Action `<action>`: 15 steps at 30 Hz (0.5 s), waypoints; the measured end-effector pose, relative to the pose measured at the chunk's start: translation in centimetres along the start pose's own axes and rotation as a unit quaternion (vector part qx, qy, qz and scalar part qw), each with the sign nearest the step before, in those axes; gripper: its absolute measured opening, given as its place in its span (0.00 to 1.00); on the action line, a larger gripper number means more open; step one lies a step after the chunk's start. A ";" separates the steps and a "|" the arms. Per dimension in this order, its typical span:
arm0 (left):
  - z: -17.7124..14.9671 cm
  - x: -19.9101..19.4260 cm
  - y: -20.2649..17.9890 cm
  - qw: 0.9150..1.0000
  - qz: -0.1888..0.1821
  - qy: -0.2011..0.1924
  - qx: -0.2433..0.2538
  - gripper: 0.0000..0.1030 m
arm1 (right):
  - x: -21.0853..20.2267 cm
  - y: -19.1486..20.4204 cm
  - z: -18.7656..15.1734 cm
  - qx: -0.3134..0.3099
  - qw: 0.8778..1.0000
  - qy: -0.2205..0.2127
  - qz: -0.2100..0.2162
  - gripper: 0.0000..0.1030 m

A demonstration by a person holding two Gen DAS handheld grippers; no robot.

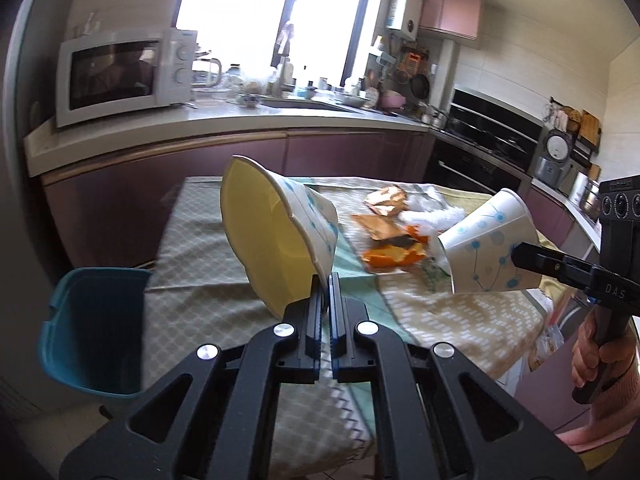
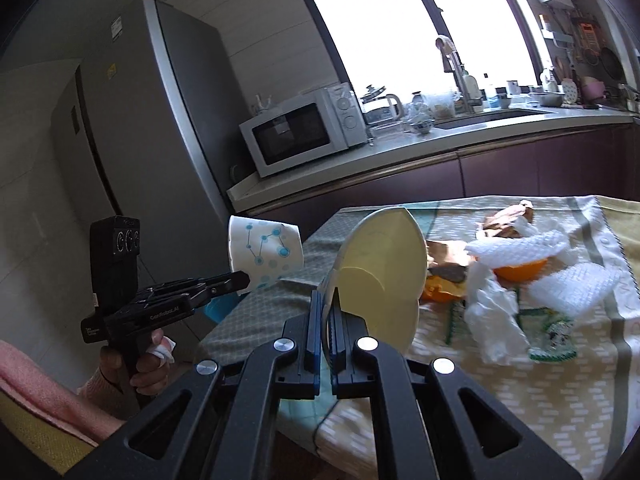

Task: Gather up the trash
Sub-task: 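Carry the cup to the teal bin with the left gripper while the right gripper carries another cup there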

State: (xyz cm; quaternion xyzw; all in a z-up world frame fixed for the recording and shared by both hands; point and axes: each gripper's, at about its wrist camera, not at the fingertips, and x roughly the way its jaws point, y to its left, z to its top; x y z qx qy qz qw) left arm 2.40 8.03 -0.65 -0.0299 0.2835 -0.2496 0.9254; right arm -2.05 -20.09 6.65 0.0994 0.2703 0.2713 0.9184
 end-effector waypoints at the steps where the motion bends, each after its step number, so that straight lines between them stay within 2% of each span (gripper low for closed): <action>1: 0.2 -0.6 1.6 1.000 0.019 -0.002 -0.009 0.03 | 1.4 0.7 0.5 -0.009 1.000 0.007 0.015 0.02; 5: 0.9 -2.4 7.6 0.995 0.090 -0.002 -0.033 0.03 | 7.3 3.7 2.3 -0.042 0.996 0.038 0.067 0.02; 8: 1.0 -2.4 11.8 0.990 0.131 0.012 -0.046 0.03 | 11.8 5.8 3.2 -0.056 0.991 0.063 0.099 0.02; 11: 0.8 -1.6 15.4 0.985 0.158 0.031 -0.060 0.04 | 16.0 8.1 3.8 -0.065 0.986 0.087 0.125 0.02; 15: 0.2 0.5 19.3 0.980 0.175 0.064 -0.075 0.05 | 21.4 10.3 4.2 -0.071 0.980 0.125 0.136 0.02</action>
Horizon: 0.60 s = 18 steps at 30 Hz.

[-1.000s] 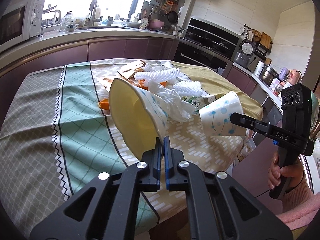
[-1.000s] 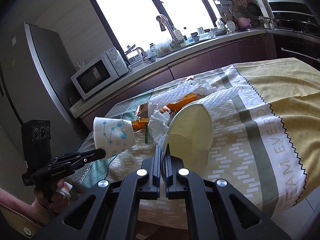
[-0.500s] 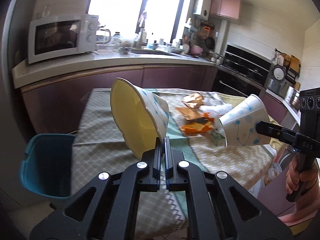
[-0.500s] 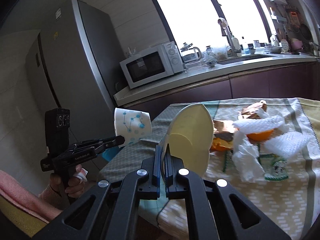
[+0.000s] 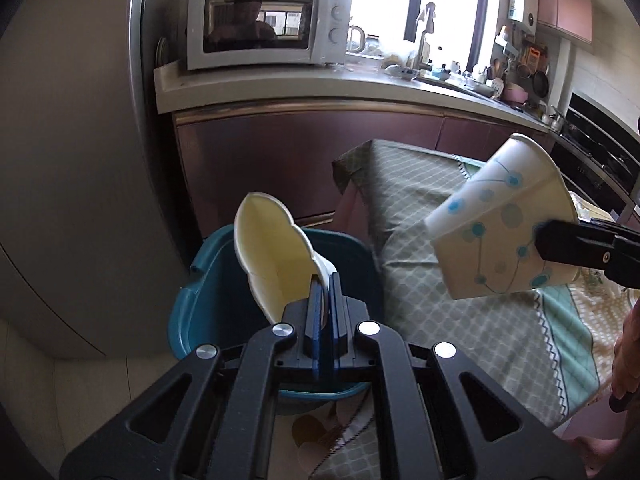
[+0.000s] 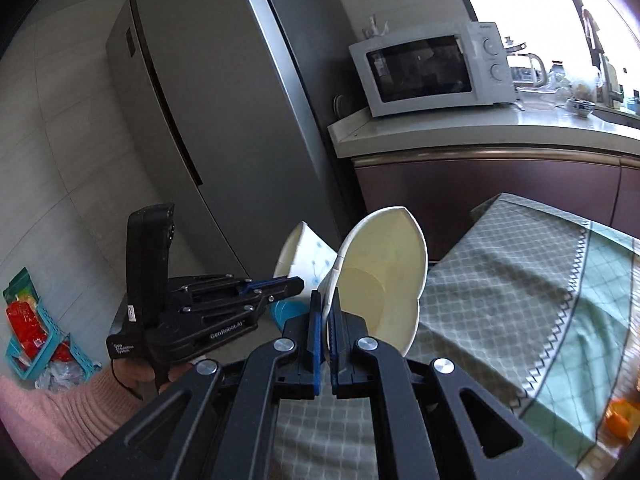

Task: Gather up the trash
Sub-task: 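Carry the cup to the teal bin with the left gripper while the right gripper carries another cup there, then open both grippers over the bin and return to the table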

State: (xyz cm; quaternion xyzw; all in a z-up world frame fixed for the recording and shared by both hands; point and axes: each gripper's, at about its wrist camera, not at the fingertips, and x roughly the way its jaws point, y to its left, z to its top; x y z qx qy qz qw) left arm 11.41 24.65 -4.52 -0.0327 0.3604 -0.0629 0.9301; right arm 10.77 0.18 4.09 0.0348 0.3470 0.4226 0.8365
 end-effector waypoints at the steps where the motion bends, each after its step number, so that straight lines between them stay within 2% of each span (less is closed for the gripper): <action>1: 0.1 0.8 0.6 1.000 0.005 0.008 -0.001 0.05 | 1.2 -0.1 0.3 0.001 1.000 0.009 -0.002 0.02; 7: 0.2 5.7 3.1 0.999 0.018 0.047 -0.016 0.05 | 7.6 -0.9 1.3 0.008 0.998 0.064 -0.017 0.03; 11: 1.0 8.7 4.1 0.997 0.022 0.066 -0.026 0.07 | 10.6 -1.2 1.4 0.012 0.995 0.095 -0.039 0.11; 12: 1.2 9.2 4.2 0.997 0.026 0.068 -0.024 0.12 | 10.9 -1.3 1.3 0.013 0.994 0.098 -0.042 0.13; 14: 1.4 10.0 4.4 0.997 0.032 0.071 -0.023 0.16 | 10.9 -1.3 1.2 0.015 0.994 0.096 -0.050 0.25; 18: 2.1 9.9 4.7 0.997 0.033 0.062 -0.029 0.18 | 9.7 -1.3 1.0 0.018 0.995 0.082 -0.045 0.26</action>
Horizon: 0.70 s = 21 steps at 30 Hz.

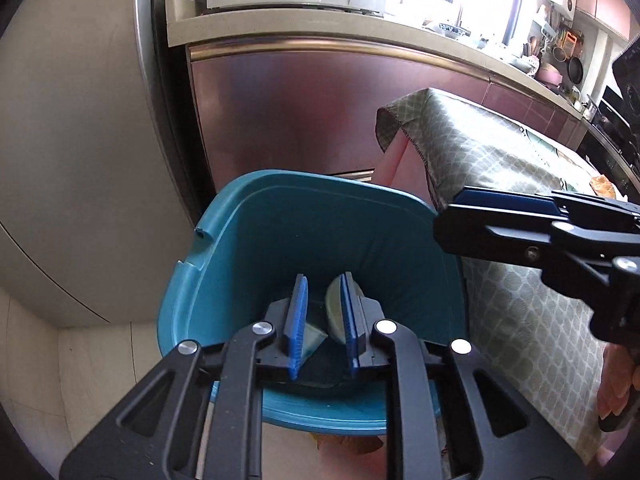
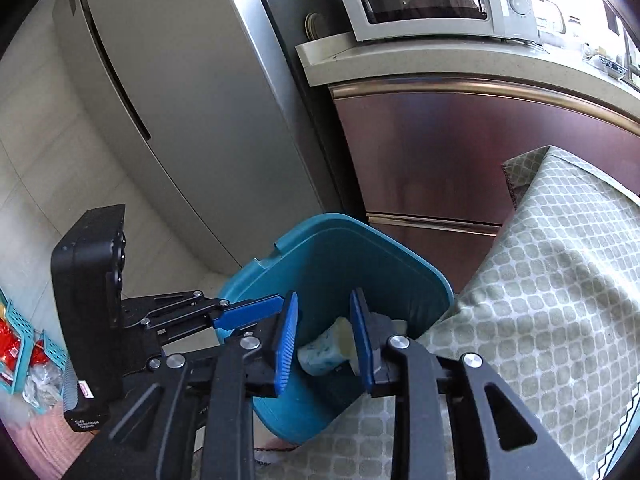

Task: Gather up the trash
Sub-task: 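Open both grippers over the bin and return to the table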

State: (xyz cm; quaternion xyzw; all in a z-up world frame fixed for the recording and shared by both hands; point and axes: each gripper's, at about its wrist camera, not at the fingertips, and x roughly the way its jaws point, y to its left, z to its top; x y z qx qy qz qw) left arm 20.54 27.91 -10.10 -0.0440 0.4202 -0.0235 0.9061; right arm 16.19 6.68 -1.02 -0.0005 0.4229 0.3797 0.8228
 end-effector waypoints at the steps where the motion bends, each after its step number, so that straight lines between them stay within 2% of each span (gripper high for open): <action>1: -0.6 -0.7 -0.3 1.000 -0.001 -0.007 -0.003 0.20 | -0.7 0.1 -0.3 0.000 1.000 -0.005 0.001 0.27; 4: -1.3 -2.4 -0.8 0.999 -0.014 -0.033 -0.009 0.28 | -3.2 -0.4 -1.2 -0.002 1.000 -0.024 0.014 0.33; 5: -2.6 -3.9 -1.9 0.999 -0.020 -0.043 -0.008 0.29 | -4.5 -0.3 -1.7 -0.006 0.999 -0.034 0.017 0.36; 11: -2.6 -8.8 -6.0 0.991 -0.082 -0.102 0.029 0.43 | -12.3 -1.6 -5.4 -0.008 0.996 -0.088 0.008 0.45; 16: -3.2 -10.9 -12.1 0.980 -0.138 -0.116 0.082 0.48 | -19.0 -3.7 -8.8 0.022 0.991 -0.129 -0.043 0.47; 21: -4.1 -11.3 -18.7 0.967 -0.199 -0.101 0.124 0.49 | -25.4 -7.0 -13.3 0.074 0.976 -0.162 -0.124 0.48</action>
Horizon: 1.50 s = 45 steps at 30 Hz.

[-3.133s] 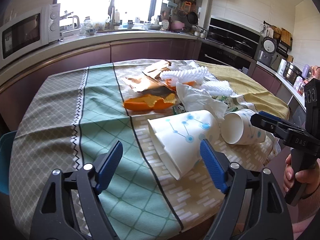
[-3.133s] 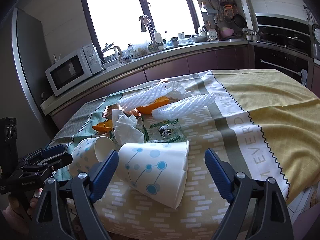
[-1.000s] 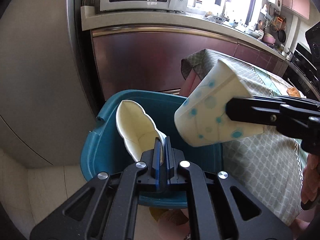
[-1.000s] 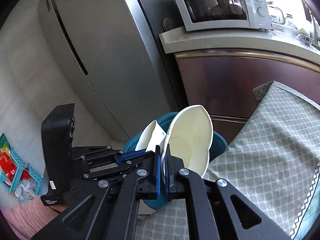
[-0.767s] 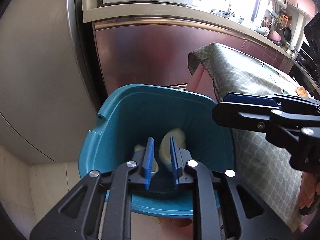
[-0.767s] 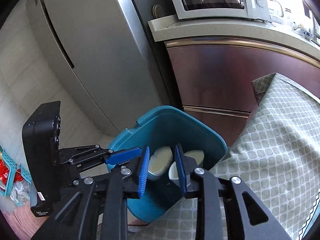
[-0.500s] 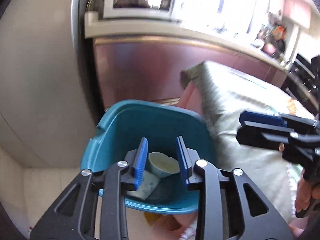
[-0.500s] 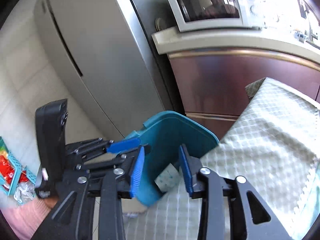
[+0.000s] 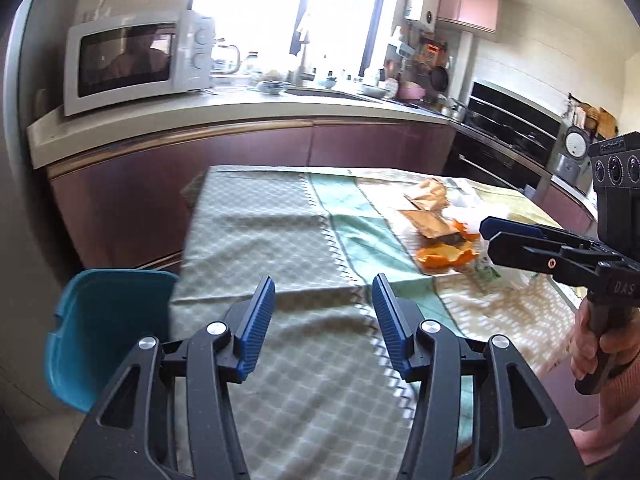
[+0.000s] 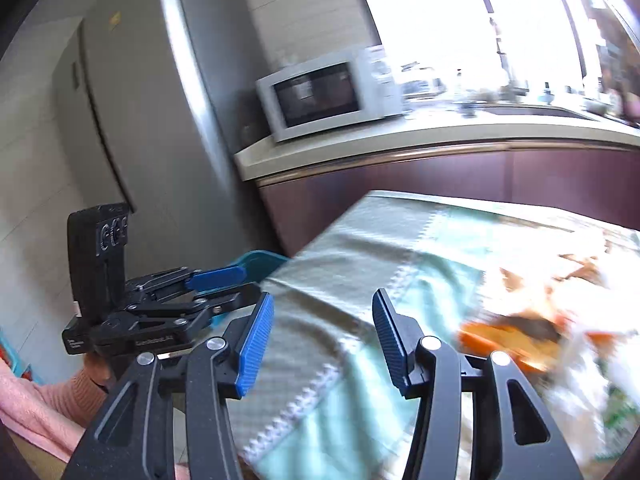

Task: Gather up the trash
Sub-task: 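Open both grippers over the bin and return to the table, then grasp the tissue with the left gripper while the right gripper grasps the white foam net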

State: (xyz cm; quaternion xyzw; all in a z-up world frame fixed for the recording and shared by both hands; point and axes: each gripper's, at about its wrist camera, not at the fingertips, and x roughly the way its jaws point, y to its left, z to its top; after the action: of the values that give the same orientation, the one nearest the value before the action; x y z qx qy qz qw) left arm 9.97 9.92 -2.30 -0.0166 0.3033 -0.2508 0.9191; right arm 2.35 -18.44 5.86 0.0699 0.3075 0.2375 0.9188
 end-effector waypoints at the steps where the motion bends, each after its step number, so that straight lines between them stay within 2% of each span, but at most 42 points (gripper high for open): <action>1: 0.2 0.6 -1.3 1.000 -0.014 0.005 0.006 0.49 | -1.0 -1.1 -0.4 0.011 1.000 -0.005 -0.016 0.48; 5: -0.6 2.4 -6.7 0.998 -0.061 0.024 0.025 0.49 | -5.0 -5.6 -2.0 0.052 0.995 -0.024 -0.082 0.48; 10: -1.0 5.3 -12.5 0.991 -0.109 0.043 0.062 0.50 | -7.1 -10.2 -3.8 0.102 0.985 -0.032 -0.132 0.48; 13: -1.0 7.0 -15.4 0.987 -0.128 0.050 0.089 0.53 | -7.5 -11.8 -4.6 0.119 0.982 -0.036 -0.141 0.48; 19: 0.0 9.8 -20.0 0.981 -0.141 0.059 0.119 0.57 | -8.2 -13.9 -6.3 0.149 0.978 -0.039 -0.143 0.48; 25: 0.7 12.8 -22.1 0.981 -0.127 0.073 0.129 0.61 | -8.5 -15.8 -7.4 0.177 0.973 -0.041 -0.144 0.48; 29: 0.8 15.0 -22.7 0.981 -0.115 0.094 0.126 0.54 | -8.3 -16.8 -7.5 0.188 0.971 -0.044 -0.143 0.48; 32: 0.6 16.2 -22.5 0.980 -0.120 0.120 0.105 0.38 | -8.1 -17.3 -7.4 0.198 0.970 -0.049 -0.133 0.48; 36: 0.6 16.7 -22.1 0.979 -0.128 0.130 0.090 0.18 | -8.0 -17.6 -7.1 0.201 0.970 -0.054 -0.126 0.48; 45: 1.2 13.9 -21.4 0.980 -0.146 0.107 0.079 0.14 | -7.7 -19.6 -6.6 0.248 0.960 -0.064 -0.108 0.51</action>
State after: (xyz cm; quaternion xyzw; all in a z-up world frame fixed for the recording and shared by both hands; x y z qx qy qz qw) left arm 10.63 -15.47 -5.08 0.0391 0.3732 -0.4056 0.8335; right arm 0.76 -39.45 -0.71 0.2774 0.3027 0.0478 0.9106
